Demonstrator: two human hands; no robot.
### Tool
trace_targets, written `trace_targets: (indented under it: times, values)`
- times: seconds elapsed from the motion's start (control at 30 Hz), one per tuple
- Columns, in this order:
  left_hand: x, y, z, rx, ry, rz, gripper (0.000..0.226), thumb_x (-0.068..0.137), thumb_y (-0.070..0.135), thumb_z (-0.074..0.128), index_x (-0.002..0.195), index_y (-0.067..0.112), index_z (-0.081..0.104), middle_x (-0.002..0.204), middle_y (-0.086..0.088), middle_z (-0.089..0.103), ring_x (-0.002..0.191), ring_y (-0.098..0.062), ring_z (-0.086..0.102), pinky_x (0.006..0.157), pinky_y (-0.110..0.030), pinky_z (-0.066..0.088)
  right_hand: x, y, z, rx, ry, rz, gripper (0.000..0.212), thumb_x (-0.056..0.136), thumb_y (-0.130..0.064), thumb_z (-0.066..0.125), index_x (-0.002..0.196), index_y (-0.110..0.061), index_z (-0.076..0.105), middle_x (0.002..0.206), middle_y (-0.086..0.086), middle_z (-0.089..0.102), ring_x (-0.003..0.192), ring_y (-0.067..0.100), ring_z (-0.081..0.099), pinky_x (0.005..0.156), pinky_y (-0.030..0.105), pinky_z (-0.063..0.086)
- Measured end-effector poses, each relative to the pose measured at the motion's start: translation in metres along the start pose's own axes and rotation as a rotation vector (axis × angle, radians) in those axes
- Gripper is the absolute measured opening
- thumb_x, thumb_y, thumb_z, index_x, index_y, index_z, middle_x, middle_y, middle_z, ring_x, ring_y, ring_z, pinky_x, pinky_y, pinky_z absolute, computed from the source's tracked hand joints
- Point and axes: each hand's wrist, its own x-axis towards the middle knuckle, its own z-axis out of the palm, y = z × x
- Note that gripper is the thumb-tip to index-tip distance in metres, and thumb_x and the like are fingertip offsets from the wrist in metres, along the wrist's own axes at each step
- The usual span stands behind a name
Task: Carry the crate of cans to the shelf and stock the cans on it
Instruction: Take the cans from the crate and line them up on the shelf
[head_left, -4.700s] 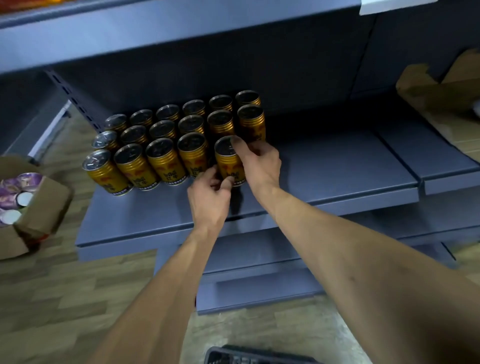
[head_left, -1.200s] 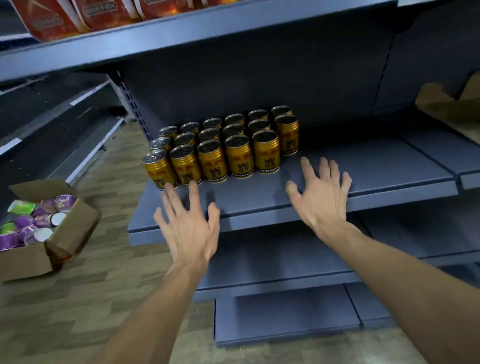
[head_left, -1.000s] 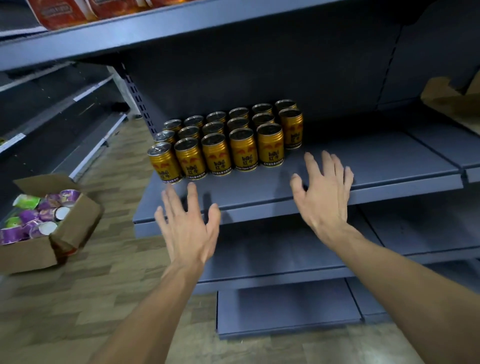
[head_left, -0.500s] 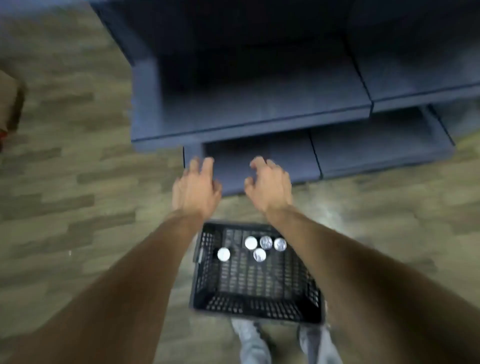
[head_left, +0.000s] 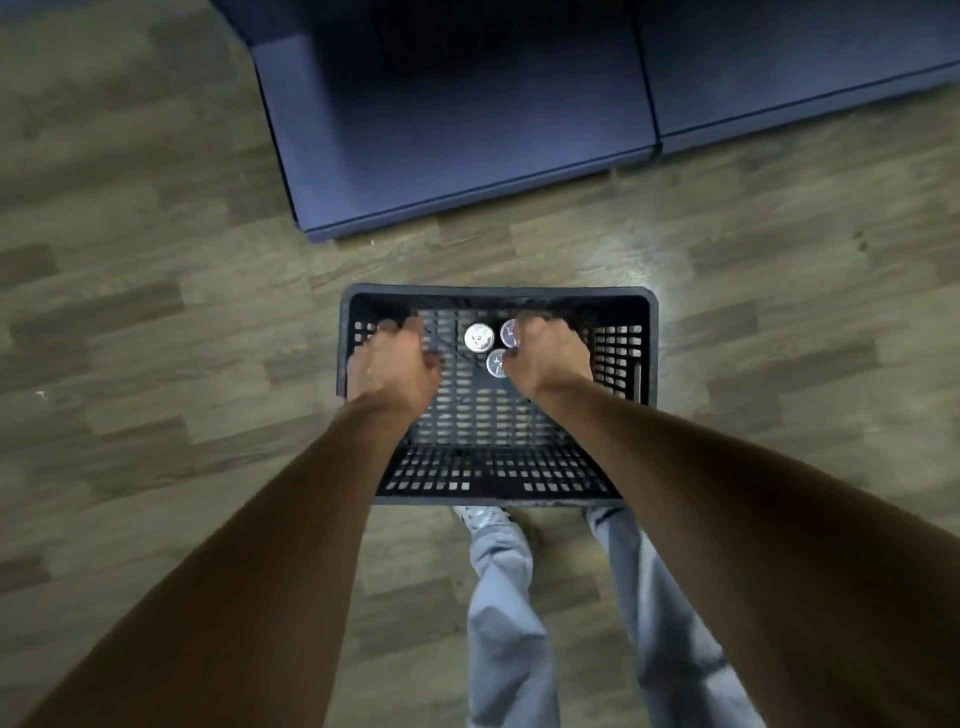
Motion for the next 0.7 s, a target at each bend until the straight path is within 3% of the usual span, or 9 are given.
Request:
trace_targets:
  times: [0.1, 0.23, 0.3, 0.4, 0.6, 0.7]
  values:
    - [0.015, -0.004, 0.036, 0.006, -0.062, -0.036, 0.029, 0.096, 0.029, 0.053, 0.123, 0.019, 0.054, 0.115, -0.009, 0.060, 0.096, -0.024, 0.056, 0.076, -0.032, 0.038, 0.021, 0.016, 0.030, -0.043, -0.068, 0.054, 0.040, 0.093, -0.033, 0.058, 0.126, -0.010, 0.057, 0.119, 0.017, 0.062, 0.110, 0.036, 0.061, 0.087, 0.040, 0.051]
    - [0.035, -0.019, 0.081, 0.009, -0.144, -0.047, 0.032, 0.096, 0.029, 0.053, 0.127, 0.018, 0.054, 0.117, -0.009, 0.059, 0.106, -0.025, 0.057, 0.088, -0.034, 0.044, 0.043, 0.034, 0.076, -0.074, -0.144, 0.095, 0.034, 0.097, -0.027, 0.053, 0.126, -0.010, 0.055, 0.125, 0.013, 0.059, 0.114, 0.030, 0.058, 0.094, 0.042, 0.053]
    - [0.046, -0.030, 0.100, 0.030, -0.170, -0.048, 0.034, 0.095, 0.028, 0.054, 0.127, 0.018, 0.052, 0.119, -0.010, 0.057, 0.108, -0.026, 0.056, 0.085, -0.034, 0.043, 0.050, 0.038, 0.098, -0.107, -0.185, 0.081, 0.037, 0.098, -0.027, 0.053, 0.129, -0.008, 0.053, 0.131, 0.014, 0.054, 0.119, 0.029, 0.056, 0.096, 0.041, 0.052]
    - [0.069, -0.042, 0.119, 0.053, -0.166, -0.062, 0.036, 0.095, 0.029, 0.053, 0.128, 0.016, 0.050, 0.120, -0.012, 0.055, 0.108, -0.028, 0.057, 0.081, -0.033, 0.041, 0.069, 0.039, 0.118, -0.135, -0.171, 0.034, 0.042, 0.098, -0.028, 0.054, 0.136, -0.010, 0.050, 0.138, 0.014, 0.046, 0.125, 0.029, 0.049, 0.097, 0.039, 0.050]
    - [0.100, -0.049, 0.154, 0.028, -0.161, -0.079, 0.039, 0.095, 0.030, 0.055, 0.130, 0.015, 0.049, 0.124, -0.014, 0.053, 0.112, -0.031, 0.055, 0.089, -0.039, 0.045, 0.108, 0.042, 0.146, -0.167, -0.153, -0.005, 0.040, 0.096, -0.015, 0.051, 0.135, -0.013, 0.048, 0.152, 0.016, 0.033, 0.132, 0.033, 0.040, 0.100, 0.041, 0.044]
    - [0.113, -0.048, 0.171, 0.018, -0.180, -0.081, 0.041, 0.095, 0.030, 0.055, 0.132, 0.014, 0.047, 0.124, -0.016, 0.054, 0.111, -0.032, 0.056, 0.086, -0.038, 0.045, 0.125, 0.051, 0.163, -0.147, -0.157, 0.013, 0.041, 0.096, -0.018, 0.049, 0.136, -0.013, 0.047, 0.154, 0.019, 0.031, 0.134, 0.035, 0.037, 0.102, 0.042, 0.042]
